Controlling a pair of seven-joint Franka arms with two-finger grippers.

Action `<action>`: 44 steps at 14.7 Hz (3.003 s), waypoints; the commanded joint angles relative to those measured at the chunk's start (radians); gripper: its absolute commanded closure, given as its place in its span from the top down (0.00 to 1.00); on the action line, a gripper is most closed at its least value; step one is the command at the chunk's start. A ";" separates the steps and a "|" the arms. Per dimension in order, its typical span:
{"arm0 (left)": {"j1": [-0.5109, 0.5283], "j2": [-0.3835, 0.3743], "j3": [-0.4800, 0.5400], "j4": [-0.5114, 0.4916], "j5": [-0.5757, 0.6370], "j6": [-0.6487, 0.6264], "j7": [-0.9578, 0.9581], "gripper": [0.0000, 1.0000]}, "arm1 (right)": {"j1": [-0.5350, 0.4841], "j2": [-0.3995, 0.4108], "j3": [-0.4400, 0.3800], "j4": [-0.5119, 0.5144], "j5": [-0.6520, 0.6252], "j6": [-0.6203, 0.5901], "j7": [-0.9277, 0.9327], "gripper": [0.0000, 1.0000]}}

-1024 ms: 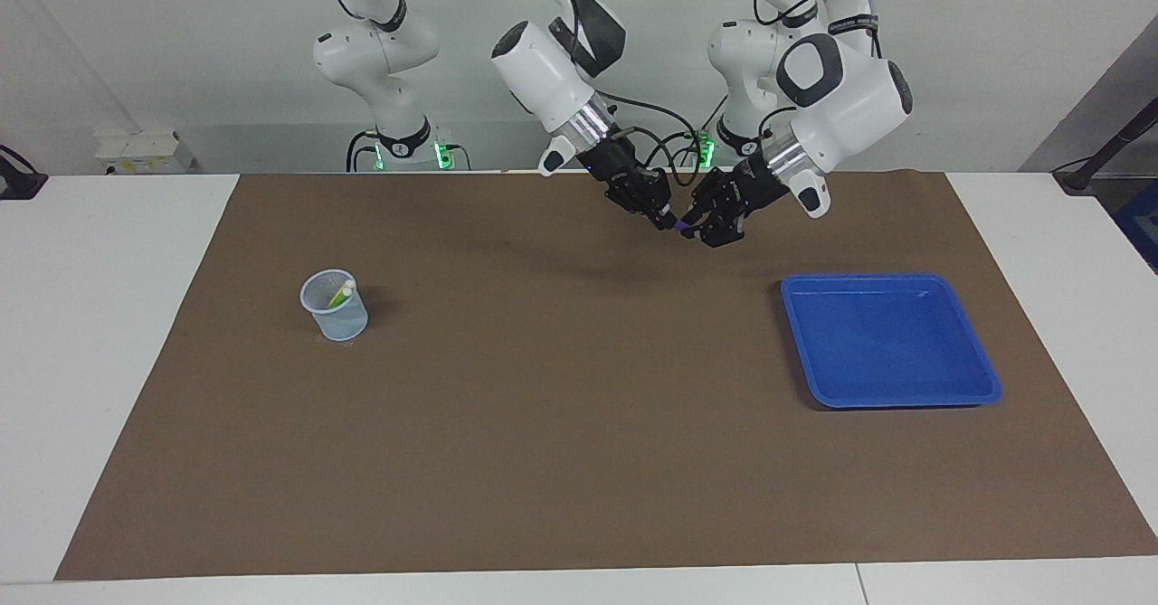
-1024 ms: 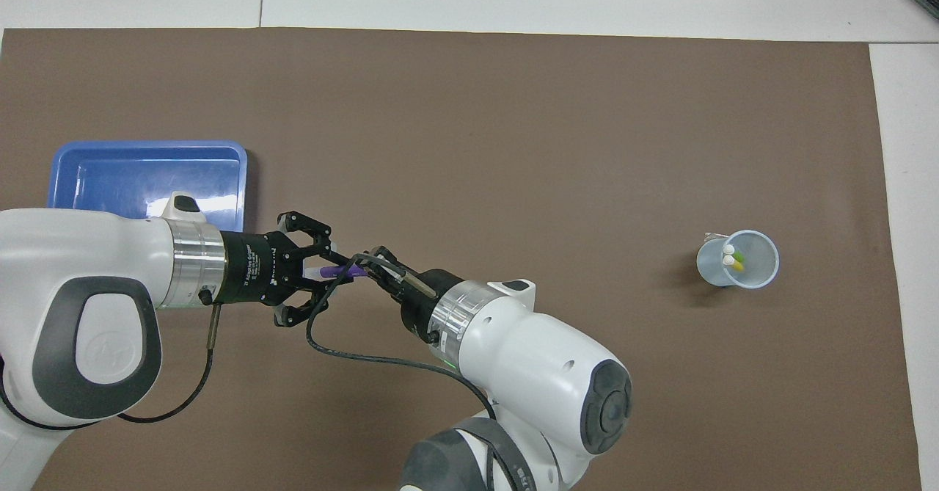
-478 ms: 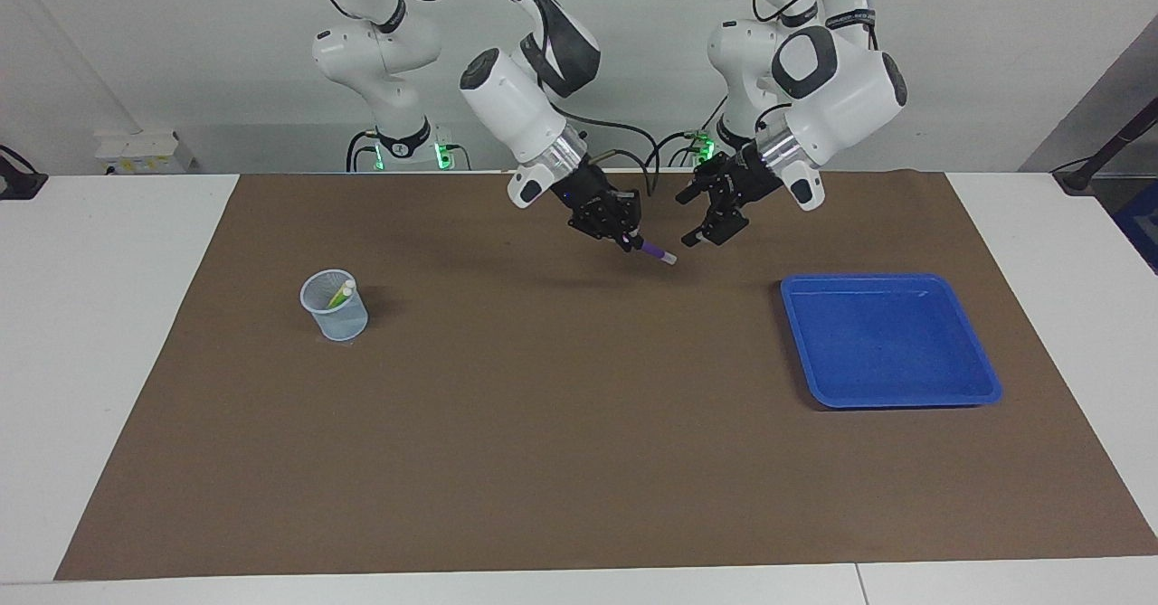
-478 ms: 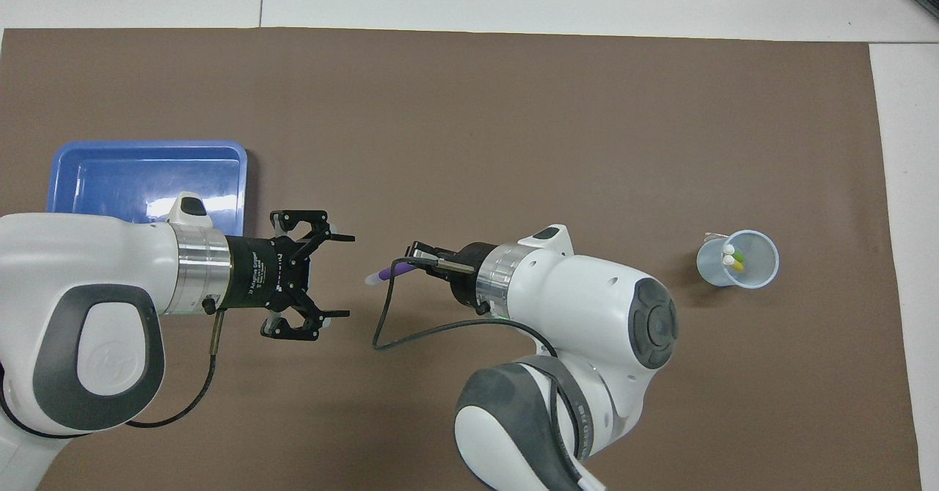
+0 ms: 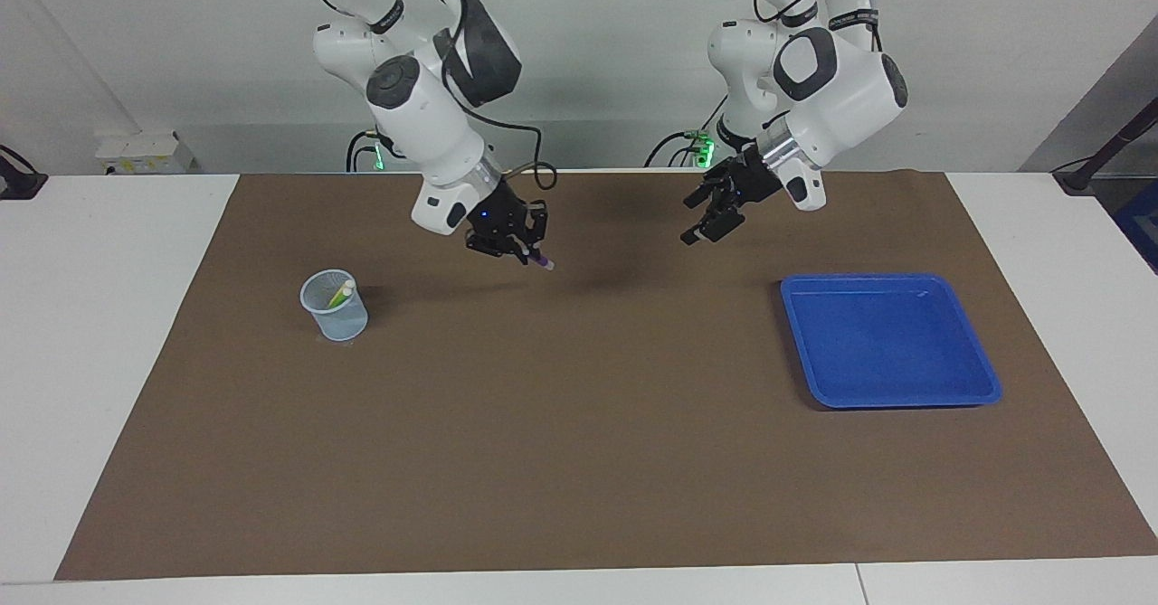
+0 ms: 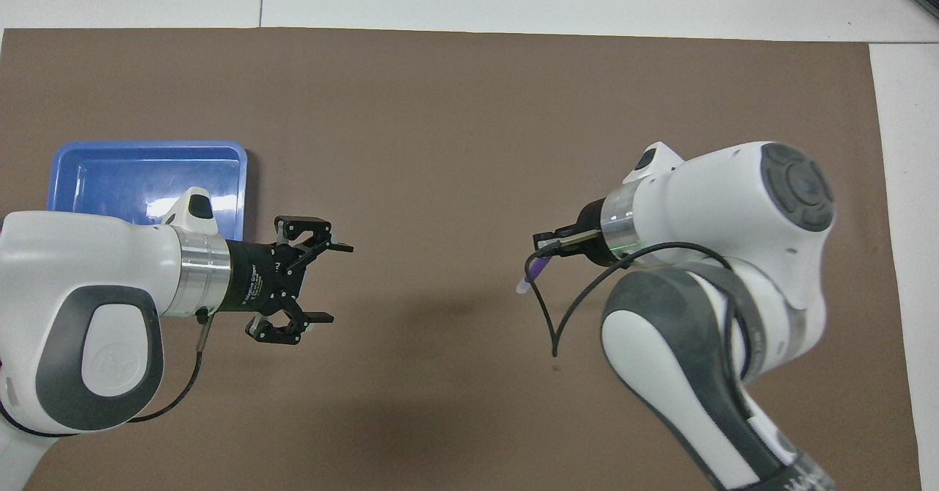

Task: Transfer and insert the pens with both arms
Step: 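Open the left gripper while the right gripper pulls the pen away, then insert the purple pen into the white cup with the right gripper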

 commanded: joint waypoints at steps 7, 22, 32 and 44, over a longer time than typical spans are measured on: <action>0.175 -0.015 0.007 0.036 0.425 -0.136 0.712 1.00 | -0.187 -0.067 0.011 0.062 -0.446 -0.335 -0.590 0.00; 0.261 0.111 0.008 0.475 0.611 -0.254 0.897 1.00 | -0.274 -0.029 0.014 -0.149 -0.570 0.059 -0.828 0.00; 0.249 0.115 0.008 0.667 0.734 -0.468 0.902 1.00 | -0.302 -0.034 0.014 -0.202 -0.572 0.122 -0.862 0.24; 0.156 0.126 0.080 0.632 0.775 -0.452 0.988 1.00 | -0.291 -0.049 0.016 0.030 -0.432 -0.216 -0.858 0.77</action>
